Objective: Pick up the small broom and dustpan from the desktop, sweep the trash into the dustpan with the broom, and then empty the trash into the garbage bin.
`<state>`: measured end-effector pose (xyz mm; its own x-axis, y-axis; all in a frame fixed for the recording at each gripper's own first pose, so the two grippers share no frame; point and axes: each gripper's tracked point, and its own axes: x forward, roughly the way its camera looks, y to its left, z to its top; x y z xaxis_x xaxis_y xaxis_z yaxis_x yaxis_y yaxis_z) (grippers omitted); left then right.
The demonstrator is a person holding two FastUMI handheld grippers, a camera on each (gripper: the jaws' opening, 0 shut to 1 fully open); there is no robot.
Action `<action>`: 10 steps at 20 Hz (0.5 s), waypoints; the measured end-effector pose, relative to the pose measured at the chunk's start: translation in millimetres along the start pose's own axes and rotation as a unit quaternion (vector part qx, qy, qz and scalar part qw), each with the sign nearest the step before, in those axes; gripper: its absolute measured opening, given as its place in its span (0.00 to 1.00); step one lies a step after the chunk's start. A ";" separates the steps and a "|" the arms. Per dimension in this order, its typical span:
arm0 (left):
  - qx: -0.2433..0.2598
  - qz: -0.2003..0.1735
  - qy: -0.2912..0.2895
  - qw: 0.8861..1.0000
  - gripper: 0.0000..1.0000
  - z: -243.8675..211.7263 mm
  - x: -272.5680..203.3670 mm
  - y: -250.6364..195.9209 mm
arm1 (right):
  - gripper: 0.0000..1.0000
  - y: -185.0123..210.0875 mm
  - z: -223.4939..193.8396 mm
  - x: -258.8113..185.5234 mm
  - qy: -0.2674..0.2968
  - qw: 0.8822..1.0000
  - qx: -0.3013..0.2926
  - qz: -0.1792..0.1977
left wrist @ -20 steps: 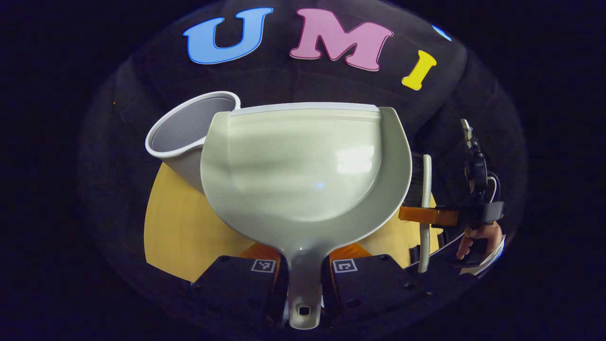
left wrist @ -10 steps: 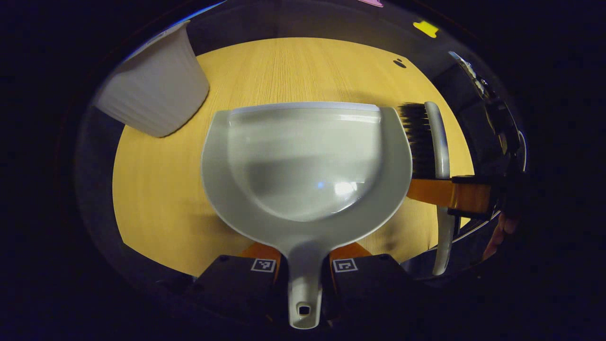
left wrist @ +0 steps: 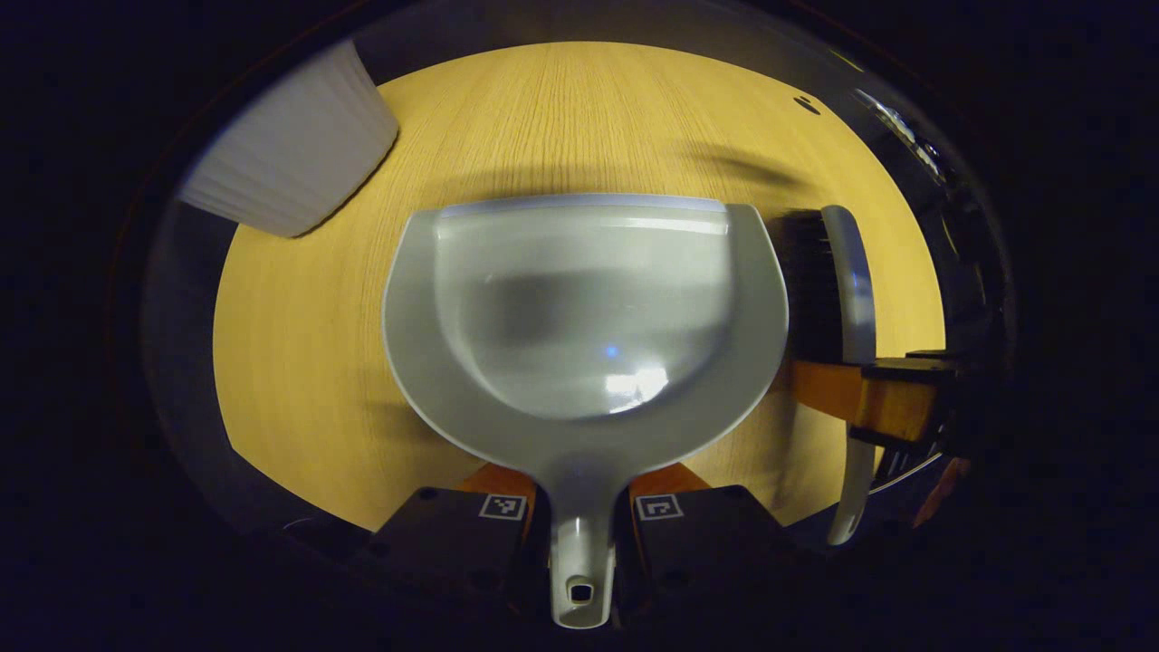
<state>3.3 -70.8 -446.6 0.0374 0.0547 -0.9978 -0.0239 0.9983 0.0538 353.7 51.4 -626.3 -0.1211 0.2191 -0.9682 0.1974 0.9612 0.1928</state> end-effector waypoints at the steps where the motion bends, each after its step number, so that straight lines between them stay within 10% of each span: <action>1: 0.000 0.000 0.012 1.000 0.28 -2.7 -2.5 0.4 | 0.26 -2.4 2.5 -0.7 0.002 1.000 0.004 0.000; 8: -0.005 -0.020 0.034 0.999 0.31 -8.2 -0.7 -4.3 | 0.51 0.6 5.2 -3.0 0.002 0.999 -0.022 -0.025; 9: -0.011 -0.034 0.038 0.999 0.36 -11.2 -4.5 -10.3 | 0.58 0.4 -1.3 -4.5 0.017 0.999 -0.022 -0.028; 10: -0.007 -0.047 0.034 0.998 0.62 -14.0 1.7 -16.1 | 0.65 4.2 -2.5 -4.2 0.020 0.999 -0.020 -0.025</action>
<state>-10.3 -87.1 -449.7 -0.0280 -0.0404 -0.9988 -0.0380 0.9985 -0.0393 352.6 55.0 -621.1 -0.1682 0.1764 -0.9698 0.1515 0.9768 0.1514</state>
